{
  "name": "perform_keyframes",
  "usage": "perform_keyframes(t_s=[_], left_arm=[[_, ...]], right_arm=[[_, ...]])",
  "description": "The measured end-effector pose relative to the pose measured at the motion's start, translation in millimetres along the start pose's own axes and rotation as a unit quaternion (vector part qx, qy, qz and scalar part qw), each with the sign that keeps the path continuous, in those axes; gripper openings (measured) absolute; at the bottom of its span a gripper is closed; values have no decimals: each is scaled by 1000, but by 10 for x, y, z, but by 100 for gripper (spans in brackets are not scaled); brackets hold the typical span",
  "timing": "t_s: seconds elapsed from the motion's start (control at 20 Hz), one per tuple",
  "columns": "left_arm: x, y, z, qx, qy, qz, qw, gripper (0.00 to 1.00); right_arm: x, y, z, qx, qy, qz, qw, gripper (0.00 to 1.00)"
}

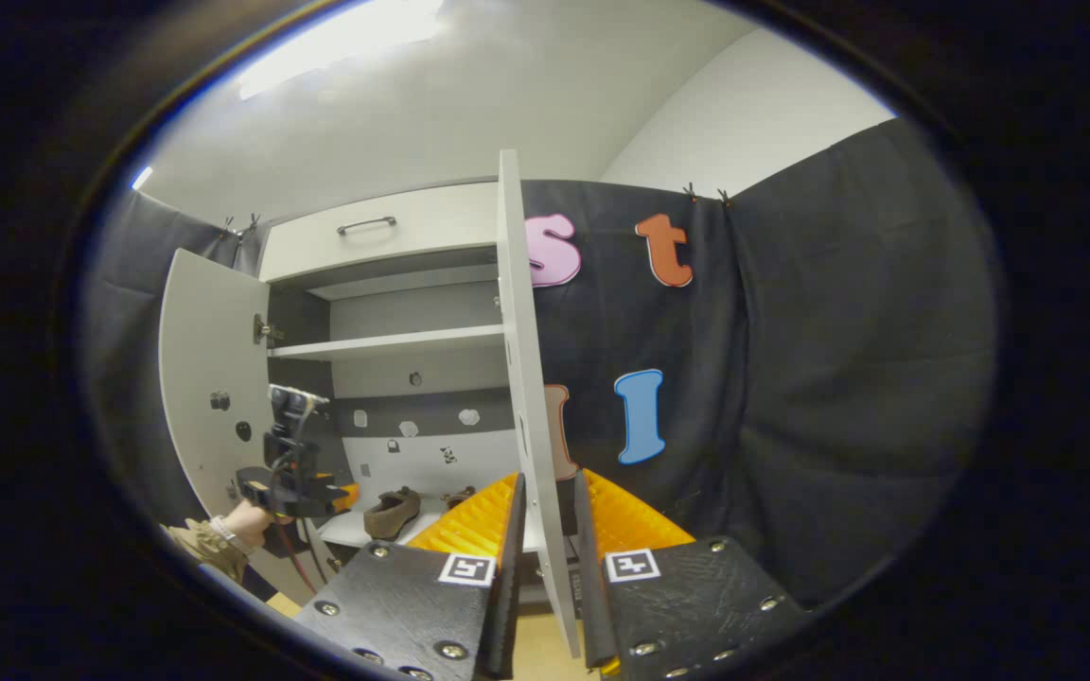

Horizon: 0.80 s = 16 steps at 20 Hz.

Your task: Grab one shoe with the right hand and put it into the shoe cabinet, grab the other shoe with the left hand and put it into the shoe cabinet; then close the right door with the right hand and the left door with the left hand.

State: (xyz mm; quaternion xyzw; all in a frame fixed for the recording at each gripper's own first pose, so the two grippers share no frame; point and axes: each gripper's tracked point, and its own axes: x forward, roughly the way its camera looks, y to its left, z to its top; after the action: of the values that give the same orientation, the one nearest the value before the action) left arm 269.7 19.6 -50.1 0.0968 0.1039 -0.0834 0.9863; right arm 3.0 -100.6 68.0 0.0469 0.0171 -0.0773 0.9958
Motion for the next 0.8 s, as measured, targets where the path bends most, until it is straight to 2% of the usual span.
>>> perform_keyframes(t_s=[0.25,0.55,0.6,0.75,0.8], left_arm=[[-954,-105,277,-6,-39,-11,999,67],[-1952,25,223,-14,-41,-1,999,67],[-2090,62,201,-15,-39,2,999,67],[-2480,216,124,-26,-31,16,999,67],[-2571,255,91,-26,-27,20,999,67]], right_arm=[[-68,-59,-122,-11,12,9,1000,28],[10,-220,-279,-24,31,10,999,28],[49,-251,-306,-30,33,10,999,32],[189,-355,-396,-35,41,7,999,33],[247,-406,-431,-35,45,2,998,44]])
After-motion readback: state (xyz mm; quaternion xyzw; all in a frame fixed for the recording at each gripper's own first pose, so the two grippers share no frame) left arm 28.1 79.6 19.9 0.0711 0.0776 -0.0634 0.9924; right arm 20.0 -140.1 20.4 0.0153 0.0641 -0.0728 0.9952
